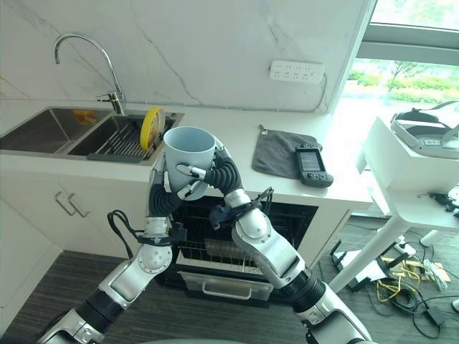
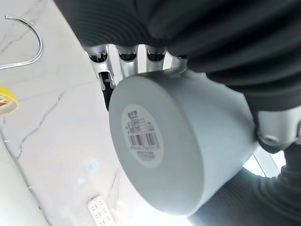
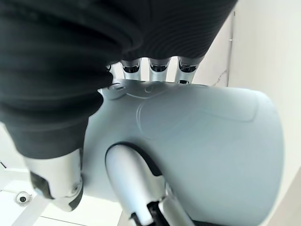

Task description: Place the dishes in the dishwasher.

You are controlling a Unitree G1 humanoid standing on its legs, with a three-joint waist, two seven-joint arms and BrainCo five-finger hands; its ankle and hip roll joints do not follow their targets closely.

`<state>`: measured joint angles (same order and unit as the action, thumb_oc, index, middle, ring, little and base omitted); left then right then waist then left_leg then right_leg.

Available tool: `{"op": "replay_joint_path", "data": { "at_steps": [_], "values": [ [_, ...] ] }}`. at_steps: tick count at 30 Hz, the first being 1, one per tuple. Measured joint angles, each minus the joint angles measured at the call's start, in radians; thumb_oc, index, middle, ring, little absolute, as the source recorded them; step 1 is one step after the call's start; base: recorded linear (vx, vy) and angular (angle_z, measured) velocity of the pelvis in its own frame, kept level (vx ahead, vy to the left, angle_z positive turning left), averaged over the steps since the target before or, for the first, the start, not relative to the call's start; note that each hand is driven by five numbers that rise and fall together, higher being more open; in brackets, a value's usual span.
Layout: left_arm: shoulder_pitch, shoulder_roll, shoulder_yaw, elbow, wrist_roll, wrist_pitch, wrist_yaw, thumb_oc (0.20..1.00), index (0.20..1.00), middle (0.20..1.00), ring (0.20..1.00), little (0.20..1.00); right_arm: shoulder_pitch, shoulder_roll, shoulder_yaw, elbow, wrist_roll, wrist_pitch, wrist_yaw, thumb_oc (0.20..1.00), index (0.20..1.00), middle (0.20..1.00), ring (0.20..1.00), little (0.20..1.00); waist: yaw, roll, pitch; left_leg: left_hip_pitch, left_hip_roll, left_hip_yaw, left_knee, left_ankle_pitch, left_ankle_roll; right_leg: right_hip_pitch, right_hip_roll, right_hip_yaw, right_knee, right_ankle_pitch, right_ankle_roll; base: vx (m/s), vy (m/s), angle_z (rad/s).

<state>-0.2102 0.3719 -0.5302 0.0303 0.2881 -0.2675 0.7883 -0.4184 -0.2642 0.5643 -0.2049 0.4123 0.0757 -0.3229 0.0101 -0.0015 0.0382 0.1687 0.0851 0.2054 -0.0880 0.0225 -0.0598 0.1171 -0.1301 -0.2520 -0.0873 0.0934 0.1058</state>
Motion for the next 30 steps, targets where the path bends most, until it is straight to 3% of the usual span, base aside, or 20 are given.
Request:
{"op": "replay_joint_path", "data": {
  "at_steps": [1,2,9,25,30],
  "values": [
    [0.0,-0.002,0.0,0.0,-0.003,-0.001,-0.001,0.46,0.46,0.46,0.46,0.46,0.0,0.0,0.0,0.0,0.0,0.0,0.0,0.2,0.2,0.2,0.2,0.2,0.0,0.0,0.0,0.0,0.0,0.0,0.0,0.0,0.0,0.0,0.0,0.0,0.0,0.0,0.0,0.0,0.0,0.0],
    [0.001,-0.002,0.0,0.0,-0.006,-0.003,-0.003,1.0,1.0,1.0,1.0,1.0,0.0,0.0,0.0,0.0,0.0,0.0,0.0,0.2,0.2,0.2,0.2,0.2,0.0,0.0,0.0,0.0,0.0,0.0,0.0,0.0,0.0,0.0,0.0,0.0,0.0,0.0,0.0,0.0,0.0,0.0],
    [0.004,-0.001,-0.018,-0.001,-0.051,-0.041,-0.043,1.0,1.0,1.0,1.0,1.0,0.0,-0.002,-0.015,0.003,-0.001,-0.001,-0.001,0.2,0.2,0.2,0.2,0.2,-0.001,-0.001,0.001,0.0,0.0,0.0,0.0,0.0,0.0,-0.001,0.0,0.0,0.0,0.0,0.0,0.0,0.0,0.0],
    [0.018,-0.001,-0.017,0.0,-0.116,-0.062,-0.117,1.0,1.0,1.0,1.0,1.0,0.052,-0.02,-0.069,0.051,-0.001,-0.044,-0.033,0.2,0.2,0.2,0.2,0.2,-0.002,-0.004,0.002,0.0,0.0,0.001,0.0,-0.001,0.001,-0.001,0.0,0.001,0.0,0.0,0.0,0.0,0.0,0.0],
    [0.101,0.001,0.035,0.001,-0.176,-0.069,-0.126,1.0,1.0,1.0,1.0,1.0,0.13,-0.023,-0.13,0.052,0.001,-0.071,-0.035,0.2,0.2,0.2,0.2,0.2,-0.002,-0.003,0.005,-0.001,0.001,0.003,0.0,-0.001,0.001,-0.002,0.0,0.002,0.0,0.0,0.0,0.0,0.0,0.0]
  ]
}}
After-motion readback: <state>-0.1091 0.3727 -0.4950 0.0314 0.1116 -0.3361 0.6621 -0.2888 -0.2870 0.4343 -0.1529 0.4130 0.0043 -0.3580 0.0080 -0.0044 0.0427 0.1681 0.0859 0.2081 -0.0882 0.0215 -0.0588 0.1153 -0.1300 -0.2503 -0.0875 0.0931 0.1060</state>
